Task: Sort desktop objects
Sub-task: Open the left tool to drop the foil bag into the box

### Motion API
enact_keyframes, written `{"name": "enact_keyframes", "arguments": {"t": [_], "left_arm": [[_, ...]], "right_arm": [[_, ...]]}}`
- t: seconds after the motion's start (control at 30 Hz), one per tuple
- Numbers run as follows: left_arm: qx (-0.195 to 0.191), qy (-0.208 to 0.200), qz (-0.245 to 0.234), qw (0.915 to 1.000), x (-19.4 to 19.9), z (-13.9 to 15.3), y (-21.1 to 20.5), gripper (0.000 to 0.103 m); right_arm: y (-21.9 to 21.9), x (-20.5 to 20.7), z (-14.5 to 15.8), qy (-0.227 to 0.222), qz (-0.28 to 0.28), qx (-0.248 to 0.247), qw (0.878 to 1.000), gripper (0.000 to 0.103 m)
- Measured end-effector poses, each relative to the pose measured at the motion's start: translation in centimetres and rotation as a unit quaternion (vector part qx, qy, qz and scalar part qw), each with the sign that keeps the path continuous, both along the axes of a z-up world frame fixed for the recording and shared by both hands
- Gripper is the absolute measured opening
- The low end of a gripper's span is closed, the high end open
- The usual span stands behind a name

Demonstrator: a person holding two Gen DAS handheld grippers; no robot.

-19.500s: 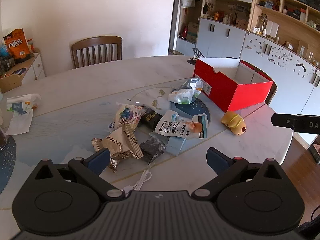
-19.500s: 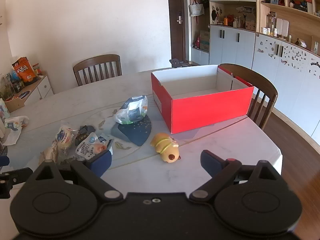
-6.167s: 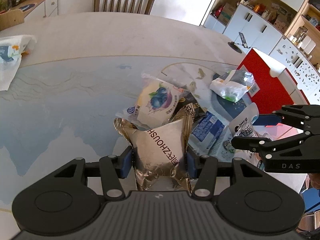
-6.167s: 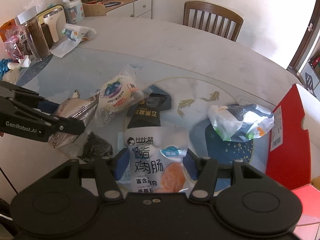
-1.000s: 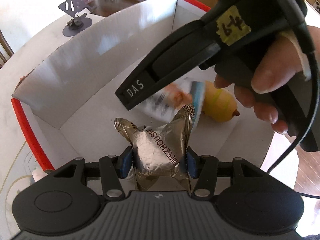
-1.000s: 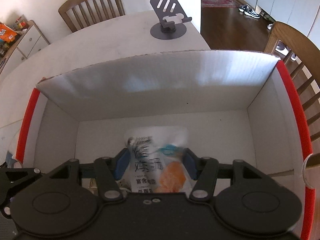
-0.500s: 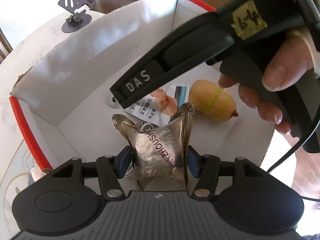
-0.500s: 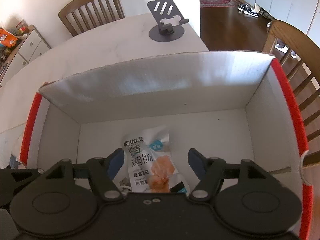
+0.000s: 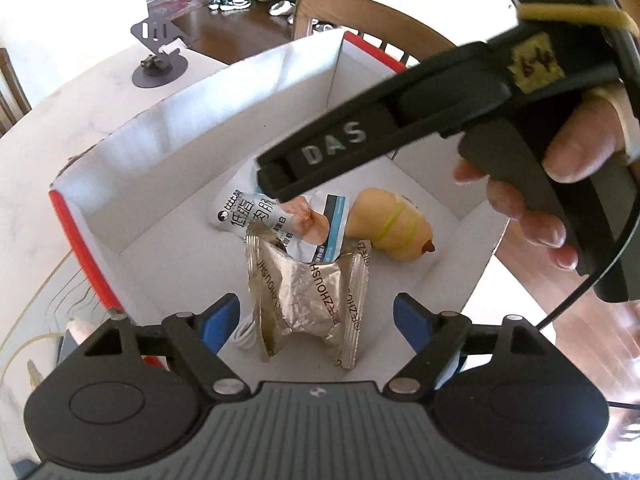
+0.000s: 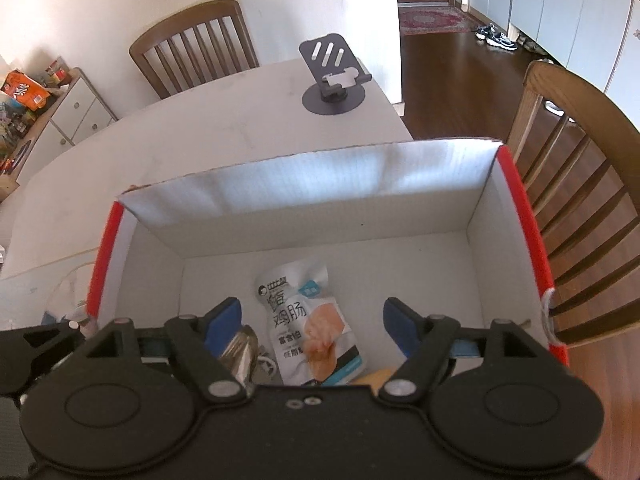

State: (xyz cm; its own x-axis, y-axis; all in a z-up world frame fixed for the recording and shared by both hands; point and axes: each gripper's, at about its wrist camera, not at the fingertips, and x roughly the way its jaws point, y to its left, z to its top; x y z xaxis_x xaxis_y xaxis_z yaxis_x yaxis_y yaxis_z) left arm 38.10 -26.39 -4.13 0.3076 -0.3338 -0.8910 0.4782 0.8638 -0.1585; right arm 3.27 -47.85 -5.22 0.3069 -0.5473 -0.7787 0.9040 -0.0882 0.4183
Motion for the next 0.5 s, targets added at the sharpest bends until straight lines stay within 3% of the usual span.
{"name": "enact_keyframes", "arguments": {"t": [0.5], "left_arm": [[-0.034, -0.038, 0.013, 0.9986, -3.6, 3.5, 1.9, 0.084]], "right_arm": [[4.3, 1.2, 2.9, -0.002, -0.004, -0.025, 1.0, 0.083]]}}
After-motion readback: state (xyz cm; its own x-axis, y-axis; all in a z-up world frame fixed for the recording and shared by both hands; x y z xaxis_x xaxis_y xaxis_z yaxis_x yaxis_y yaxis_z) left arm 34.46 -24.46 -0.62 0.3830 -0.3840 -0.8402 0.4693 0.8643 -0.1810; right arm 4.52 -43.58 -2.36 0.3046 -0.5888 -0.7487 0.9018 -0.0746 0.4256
